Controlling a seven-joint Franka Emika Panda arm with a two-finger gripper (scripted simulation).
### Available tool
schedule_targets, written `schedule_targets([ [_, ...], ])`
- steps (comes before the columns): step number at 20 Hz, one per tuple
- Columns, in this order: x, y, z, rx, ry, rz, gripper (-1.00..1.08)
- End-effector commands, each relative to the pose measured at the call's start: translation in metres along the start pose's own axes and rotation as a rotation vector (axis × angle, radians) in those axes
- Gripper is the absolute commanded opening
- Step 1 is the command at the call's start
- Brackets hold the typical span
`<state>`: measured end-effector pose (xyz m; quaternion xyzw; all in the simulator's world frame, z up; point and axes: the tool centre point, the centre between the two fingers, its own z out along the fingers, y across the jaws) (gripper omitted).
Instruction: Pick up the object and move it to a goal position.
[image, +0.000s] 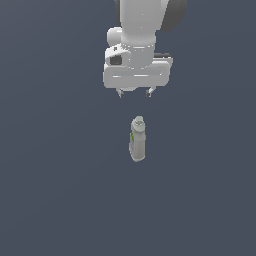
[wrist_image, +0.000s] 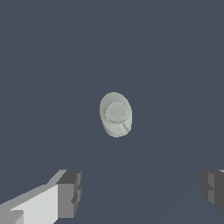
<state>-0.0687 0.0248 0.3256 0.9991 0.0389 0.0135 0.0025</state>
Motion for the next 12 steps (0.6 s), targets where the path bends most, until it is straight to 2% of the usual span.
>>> schedule_targets([
  [1, 0.002, -0.001, 0.002, 0.000, -0.002, -0.007, 1.00],
  [12, 0.034, -0.012, 0.030, 0.005, -0.018, -0.123, 1.00],
])
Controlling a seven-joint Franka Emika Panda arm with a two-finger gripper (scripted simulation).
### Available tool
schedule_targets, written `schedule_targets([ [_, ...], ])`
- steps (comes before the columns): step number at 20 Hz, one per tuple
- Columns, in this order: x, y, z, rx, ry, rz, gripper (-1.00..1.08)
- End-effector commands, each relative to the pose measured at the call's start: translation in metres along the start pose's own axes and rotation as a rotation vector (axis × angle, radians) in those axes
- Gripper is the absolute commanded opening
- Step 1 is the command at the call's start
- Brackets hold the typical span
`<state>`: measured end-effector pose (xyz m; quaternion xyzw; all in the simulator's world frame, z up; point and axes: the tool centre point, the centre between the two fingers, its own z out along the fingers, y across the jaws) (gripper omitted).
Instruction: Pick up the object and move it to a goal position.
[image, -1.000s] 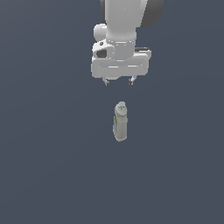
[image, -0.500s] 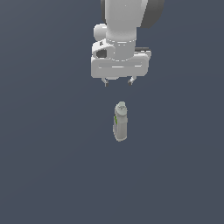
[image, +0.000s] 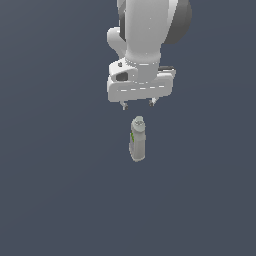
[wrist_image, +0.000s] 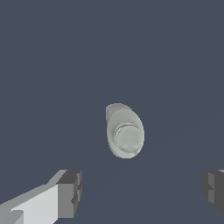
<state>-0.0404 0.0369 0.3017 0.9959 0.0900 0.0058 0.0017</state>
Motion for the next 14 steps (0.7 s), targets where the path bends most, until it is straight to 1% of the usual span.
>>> schedule_targets([
  [1, 0.009, -0.002, 0.008, 0.002, -0.004, -0.032, 1.00],
  [7, 0.021, -0.006, 0.020, 0.004, -0.010, -0.075, 1.00],
  [14, 0.021, -0.006, 0.024, 0.005, -0.011, -0.077, 1.00],
])
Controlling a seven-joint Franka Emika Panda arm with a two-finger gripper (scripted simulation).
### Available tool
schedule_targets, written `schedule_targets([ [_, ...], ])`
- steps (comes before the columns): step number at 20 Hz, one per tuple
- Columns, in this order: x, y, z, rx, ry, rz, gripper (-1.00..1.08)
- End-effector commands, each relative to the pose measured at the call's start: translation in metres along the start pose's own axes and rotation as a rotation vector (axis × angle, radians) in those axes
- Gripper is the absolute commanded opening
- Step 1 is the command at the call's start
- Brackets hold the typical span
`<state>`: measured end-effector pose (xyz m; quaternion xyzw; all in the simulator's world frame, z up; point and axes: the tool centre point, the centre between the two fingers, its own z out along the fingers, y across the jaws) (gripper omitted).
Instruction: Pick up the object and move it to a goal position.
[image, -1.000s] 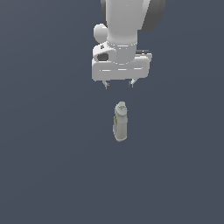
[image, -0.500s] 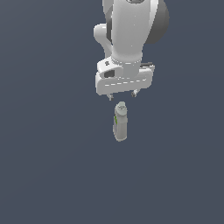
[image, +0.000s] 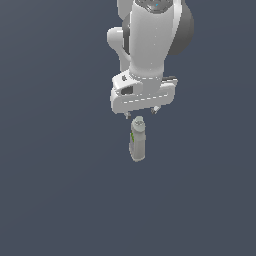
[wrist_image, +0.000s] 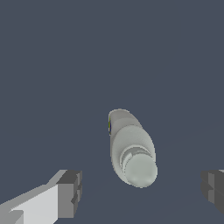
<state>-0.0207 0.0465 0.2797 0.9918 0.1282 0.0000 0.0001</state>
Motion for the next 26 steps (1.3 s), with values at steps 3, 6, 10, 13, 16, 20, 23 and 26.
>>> schedule_targets([
  [3, 0.000, 0.000, 0.010, 0.000, 0.000, -0.001, 1.00],
  [6, 0.000, 0.000, 0.025, 0.000, 0.000, -0.001, 1.00],
  [10, 0.000, 0.000, 0.042, 0.000, 0.000, -0.003, 1.00],
  [13, 0.000, 0.000, 0.048, 0.000, 0.000, -0.004, 1.00],
  [16, 0.001, 0.000, 0.049, 0.000, 0.000, -0.004, -1.00],
  [20, 0.001, 0.000, 0.049, 0.000, 0.000, -0.004, -1.00],
  [23, 0.001, 0.000, 0.049, 0.000, 0.000, -0.004, -1.00],
  [26, 0.001, 0.000, 0.048, 0.000, 0.002, -0.003, -1.00],
])
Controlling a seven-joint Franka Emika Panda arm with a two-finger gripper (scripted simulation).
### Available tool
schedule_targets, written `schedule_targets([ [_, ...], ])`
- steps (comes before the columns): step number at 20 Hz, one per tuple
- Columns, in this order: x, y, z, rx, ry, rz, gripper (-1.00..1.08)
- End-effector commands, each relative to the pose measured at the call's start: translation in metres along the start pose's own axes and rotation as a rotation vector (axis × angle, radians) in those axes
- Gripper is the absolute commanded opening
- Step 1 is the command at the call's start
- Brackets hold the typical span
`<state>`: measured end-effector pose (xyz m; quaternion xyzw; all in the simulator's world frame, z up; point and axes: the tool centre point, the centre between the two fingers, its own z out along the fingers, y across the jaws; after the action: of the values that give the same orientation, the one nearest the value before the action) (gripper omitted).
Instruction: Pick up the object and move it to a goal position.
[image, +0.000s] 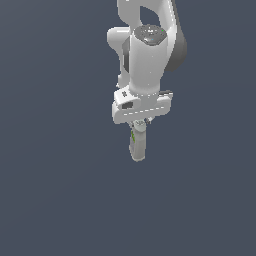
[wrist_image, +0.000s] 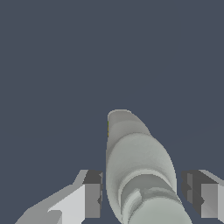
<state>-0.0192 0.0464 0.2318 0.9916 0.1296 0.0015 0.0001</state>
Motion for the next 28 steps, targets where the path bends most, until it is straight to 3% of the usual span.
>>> schedule_targets([
  [1, 0.000, 0.000, 0.000, 0.000, -0.001, 0.000, -1.00],
  [11, 0.016, -0.014, -0.025, 0.000, -0.001, 0.000, -1.00],
  [28, 0.077, -0.063, -0.116, 0.001, -0.002, 0.000, -1.00],
])
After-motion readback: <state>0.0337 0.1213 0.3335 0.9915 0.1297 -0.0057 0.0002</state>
